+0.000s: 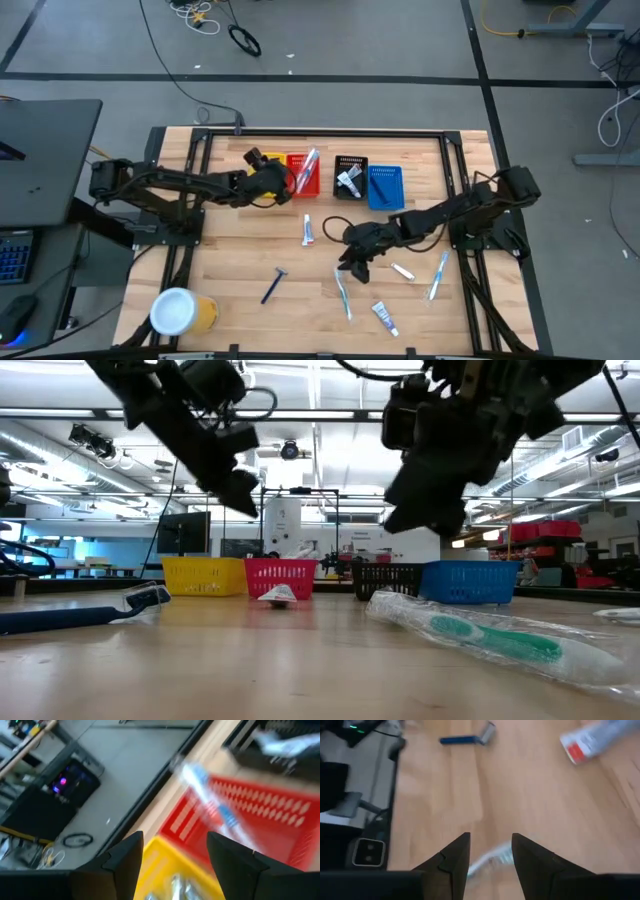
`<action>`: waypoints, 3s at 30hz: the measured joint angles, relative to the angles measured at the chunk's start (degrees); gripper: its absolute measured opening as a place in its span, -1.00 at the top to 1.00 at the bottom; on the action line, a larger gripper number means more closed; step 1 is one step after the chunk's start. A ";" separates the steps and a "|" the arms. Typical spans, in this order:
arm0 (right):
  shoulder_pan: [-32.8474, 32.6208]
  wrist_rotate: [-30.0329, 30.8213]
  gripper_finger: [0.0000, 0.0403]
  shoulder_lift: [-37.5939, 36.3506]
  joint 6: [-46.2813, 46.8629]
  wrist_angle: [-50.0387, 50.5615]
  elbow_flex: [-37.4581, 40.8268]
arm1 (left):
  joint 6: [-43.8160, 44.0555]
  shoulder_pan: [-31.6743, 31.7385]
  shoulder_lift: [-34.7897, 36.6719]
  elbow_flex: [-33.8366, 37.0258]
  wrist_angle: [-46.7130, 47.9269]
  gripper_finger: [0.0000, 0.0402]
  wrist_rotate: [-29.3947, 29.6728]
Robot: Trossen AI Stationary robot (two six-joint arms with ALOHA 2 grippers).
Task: Pick & Place Travel size toiletries
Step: Put the green toothbrush into the red bin
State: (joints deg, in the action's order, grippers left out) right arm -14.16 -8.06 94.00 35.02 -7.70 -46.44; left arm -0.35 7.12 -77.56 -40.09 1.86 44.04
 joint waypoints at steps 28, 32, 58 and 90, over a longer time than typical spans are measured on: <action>-13.65 20.47 0.27 13.95 16.64 4.64 -6.21 | 10.78 -17.25 0.00 -5.07 1.03 -0.13 -7.48; -13.63 20.94 0.44 14.45 17.02 4.53 -6.21 | 10.70 -18.74 0.00 -5.06 1.05 -0.13 -7.86; -9.64 27.83 0.99 8.33 -0.28 2.53 -5.99 | 16.16 -20.92 -1.25 -5.05 -0.78 -0.13 -30.11; -6.09 25.47 1.00 7.45 -5.09 7.12 -5.99 | -7.62 -19.55 -27.75 -9.69 -14.66 -0.21 -36.03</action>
State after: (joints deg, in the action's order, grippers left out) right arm -20.25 17.41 101.45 29.93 -0.58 -52.42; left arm -7.97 -12.43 -105.31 -49.78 -12.80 8.01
